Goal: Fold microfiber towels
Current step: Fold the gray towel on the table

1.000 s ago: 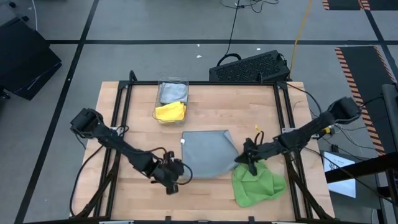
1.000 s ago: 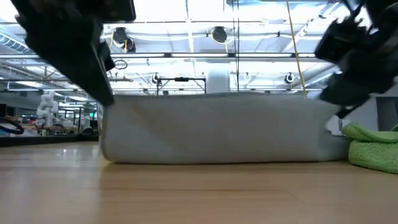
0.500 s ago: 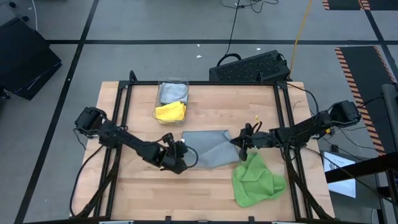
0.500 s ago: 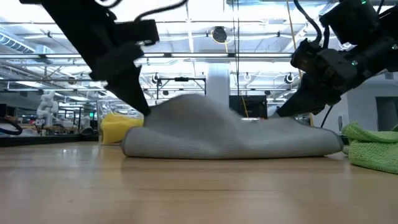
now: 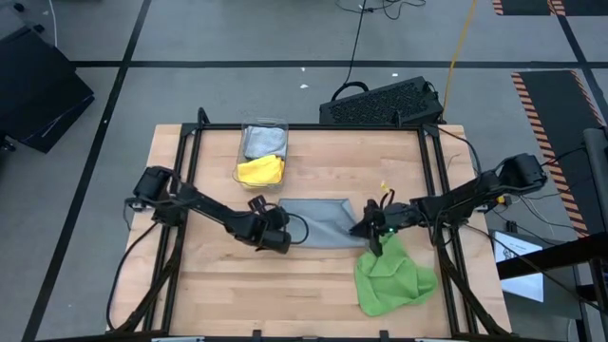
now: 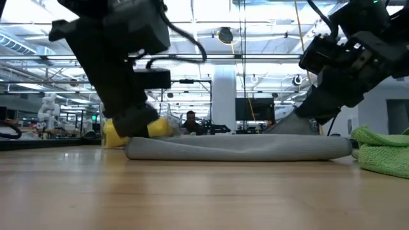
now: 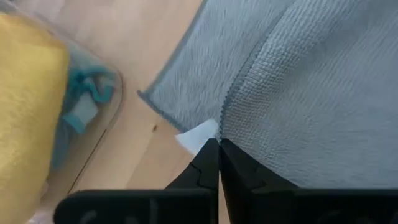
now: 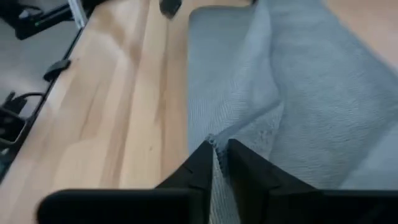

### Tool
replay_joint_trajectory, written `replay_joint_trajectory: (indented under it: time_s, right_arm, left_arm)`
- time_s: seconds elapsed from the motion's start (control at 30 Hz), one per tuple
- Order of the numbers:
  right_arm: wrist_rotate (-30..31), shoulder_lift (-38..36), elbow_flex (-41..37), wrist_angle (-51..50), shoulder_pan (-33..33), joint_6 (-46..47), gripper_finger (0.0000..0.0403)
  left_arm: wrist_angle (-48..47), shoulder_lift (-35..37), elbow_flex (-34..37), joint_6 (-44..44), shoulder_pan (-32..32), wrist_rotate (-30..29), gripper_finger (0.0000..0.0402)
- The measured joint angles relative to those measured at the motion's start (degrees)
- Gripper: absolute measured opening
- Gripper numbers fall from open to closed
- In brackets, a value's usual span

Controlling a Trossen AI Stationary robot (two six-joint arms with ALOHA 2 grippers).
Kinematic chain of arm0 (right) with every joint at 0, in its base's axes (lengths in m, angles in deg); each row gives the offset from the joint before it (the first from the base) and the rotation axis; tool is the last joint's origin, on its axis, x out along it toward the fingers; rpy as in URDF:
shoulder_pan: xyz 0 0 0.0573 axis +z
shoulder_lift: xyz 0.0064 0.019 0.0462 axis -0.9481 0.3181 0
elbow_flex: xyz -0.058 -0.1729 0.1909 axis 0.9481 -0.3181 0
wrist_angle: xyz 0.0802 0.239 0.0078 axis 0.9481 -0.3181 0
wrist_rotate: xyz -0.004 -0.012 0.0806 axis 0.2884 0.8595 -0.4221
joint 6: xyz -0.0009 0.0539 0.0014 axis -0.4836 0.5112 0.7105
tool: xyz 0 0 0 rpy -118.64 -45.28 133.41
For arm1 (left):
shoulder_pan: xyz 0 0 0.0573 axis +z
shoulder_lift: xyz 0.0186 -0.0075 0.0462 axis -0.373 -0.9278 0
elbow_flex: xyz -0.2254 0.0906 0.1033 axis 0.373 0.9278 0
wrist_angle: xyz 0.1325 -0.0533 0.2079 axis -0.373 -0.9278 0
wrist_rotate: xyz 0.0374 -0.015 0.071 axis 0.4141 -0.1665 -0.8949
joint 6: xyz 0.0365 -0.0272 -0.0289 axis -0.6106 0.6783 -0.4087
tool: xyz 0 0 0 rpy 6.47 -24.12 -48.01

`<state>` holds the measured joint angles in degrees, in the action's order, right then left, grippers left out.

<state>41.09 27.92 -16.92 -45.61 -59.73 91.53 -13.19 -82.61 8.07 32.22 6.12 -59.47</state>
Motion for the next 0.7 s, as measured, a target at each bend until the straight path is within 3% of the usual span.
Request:
replay_joint_trajectory:
  time_s: [0.33,0.57,0.7]
  right_arm:
    - [4.9,-4.2,2.5,-5.9,-8.4,-1.7,0.0152]
    - [11.7,2.8,9.1,-15.8,-10.8,-5.6,0.0157]
    - [12.3,9.6,12.0,-14.9,-10.9,-9.4,0.0157]
  left_arm:
    - [0.3,-1.8,0.0,-1.6,0.4,-0.2,0.0009]
    - [0.7,-1.8,0.0,-3.0,0.3,-0.2,0.0008]
    - [1.3,-1.8,0.0,-3.9,0.4,-0.2,0.0005]
